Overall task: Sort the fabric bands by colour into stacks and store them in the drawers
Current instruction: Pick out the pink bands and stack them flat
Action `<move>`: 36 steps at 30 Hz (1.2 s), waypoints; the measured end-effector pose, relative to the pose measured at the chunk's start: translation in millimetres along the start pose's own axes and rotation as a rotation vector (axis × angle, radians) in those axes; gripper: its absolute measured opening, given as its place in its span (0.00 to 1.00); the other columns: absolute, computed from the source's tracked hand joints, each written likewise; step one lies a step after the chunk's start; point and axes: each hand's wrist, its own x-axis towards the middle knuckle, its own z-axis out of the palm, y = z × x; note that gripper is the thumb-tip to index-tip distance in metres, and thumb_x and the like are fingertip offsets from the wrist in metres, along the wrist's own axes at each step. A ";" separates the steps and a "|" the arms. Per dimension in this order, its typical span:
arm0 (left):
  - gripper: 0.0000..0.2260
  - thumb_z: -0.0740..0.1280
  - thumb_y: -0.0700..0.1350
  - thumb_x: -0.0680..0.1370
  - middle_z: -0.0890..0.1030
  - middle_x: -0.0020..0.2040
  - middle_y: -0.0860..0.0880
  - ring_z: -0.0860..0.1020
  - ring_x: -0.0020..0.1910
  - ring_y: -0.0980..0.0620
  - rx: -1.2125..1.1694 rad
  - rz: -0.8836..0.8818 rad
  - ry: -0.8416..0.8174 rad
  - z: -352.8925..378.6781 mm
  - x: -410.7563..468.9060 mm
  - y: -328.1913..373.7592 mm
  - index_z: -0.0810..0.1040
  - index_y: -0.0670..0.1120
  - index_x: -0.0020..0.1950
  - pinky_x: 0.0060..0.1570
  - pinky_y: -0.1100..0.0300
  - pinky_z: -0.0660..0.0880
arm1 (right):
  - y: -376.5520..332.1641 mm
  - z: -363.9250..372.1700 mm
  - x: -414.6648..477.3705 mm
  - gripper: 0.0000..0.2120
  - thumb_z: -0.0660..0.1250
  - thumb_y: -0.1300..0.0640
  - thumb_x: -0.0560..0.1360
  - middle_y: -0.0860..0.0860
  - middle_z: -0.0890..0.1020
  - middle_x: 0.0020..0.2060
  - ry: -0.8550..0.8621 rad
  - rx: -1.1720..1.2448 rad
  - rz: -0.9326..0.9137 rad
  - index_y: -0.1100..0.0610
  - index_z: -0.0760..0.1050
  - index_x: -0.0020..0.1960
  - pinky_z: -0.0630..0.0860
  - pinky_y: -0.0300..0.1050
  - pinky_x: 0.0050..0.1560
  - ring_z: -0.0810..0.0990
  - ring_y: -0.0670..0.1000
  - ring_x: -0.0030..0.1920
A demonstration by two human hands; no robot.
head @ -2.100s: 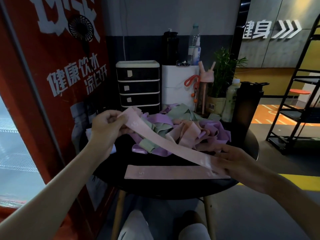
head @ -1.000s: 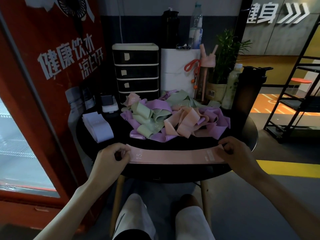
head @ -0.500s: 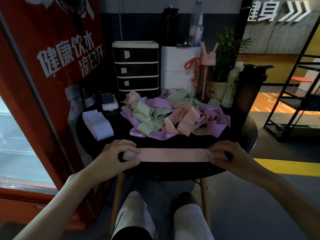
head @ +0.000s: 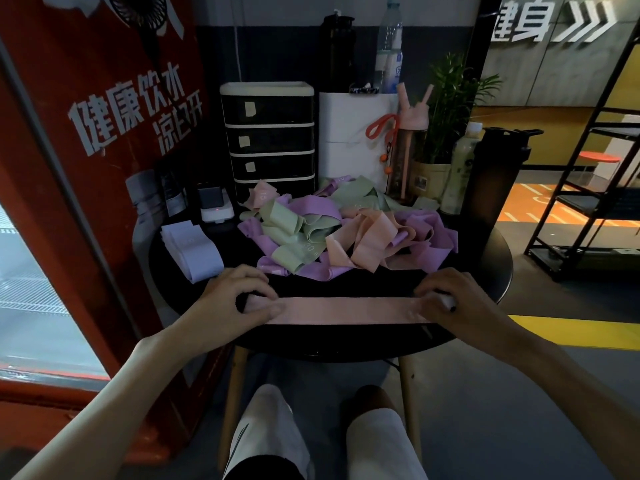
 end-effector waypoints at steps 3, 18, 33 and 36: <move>0.06 0.67 0.60 0.72 0.79 0.51 0.62 0.74 0.55 0.61 0.003 0.108 0.108 5.4 31.1 28.6 0.80 0.61 0.43 0.57 0.55 0.71 | -19.1 9.8 18.5 0.03 0.70 0.55 0.75 0.42 0.78 0.44 0.045 0.050 0.037 0.53 0.79 0.47 0.76 0.37 0.48 0.77 0.42 0.47; 0.11 0.65 0.53 0.73 0.83 0.48 0.43 0.80 0.49 0.44 0.202 0.032 -0.017 83.6 226.4 100.1 0.80 0.46 0.45 0.51 0.47 0.78 | -5.7 43.5 25.9 0.11 0.62 0.41 0.76 0.41 0.76 0.49 0.065 -0.134 0.027 0.45 0.77 0.53 0.68 0.43 0.56 0.73 0.43 0.51; 0.05 0.71 0.41 0.76 0.80 0.39 0.51 0.79 0.41 0.50 -0.053 0.156 0.173 68.2 240.1 113.7 0.79 0.50 0.43 0.46 0.50 0.78 | -2.6 42.7 27.8 0.13 0.61 0.40 0.74 0.42 0.76 0.44 0.071 -0.094 0.017 0.47 0.77 0.49 0.68 0.43 0.52 0.73 0.44 0.48; 0.05 0.71 0.40 0.76 0.81 0.40 0.49 0.78 0.39 0.52 -0.120 0.225 0.236 38.0 234.3 133.6 0.79 0.49 0.43 0.42 0.57 0.77 | -5.8 40.7 26.8 0.10 0.63 0.45 0.76 0.43 0.78 0.45 0.093 -0.041 0.046 0.49 0.79 0.49 0.73 0.45 0.52 0.76 0.45 0.48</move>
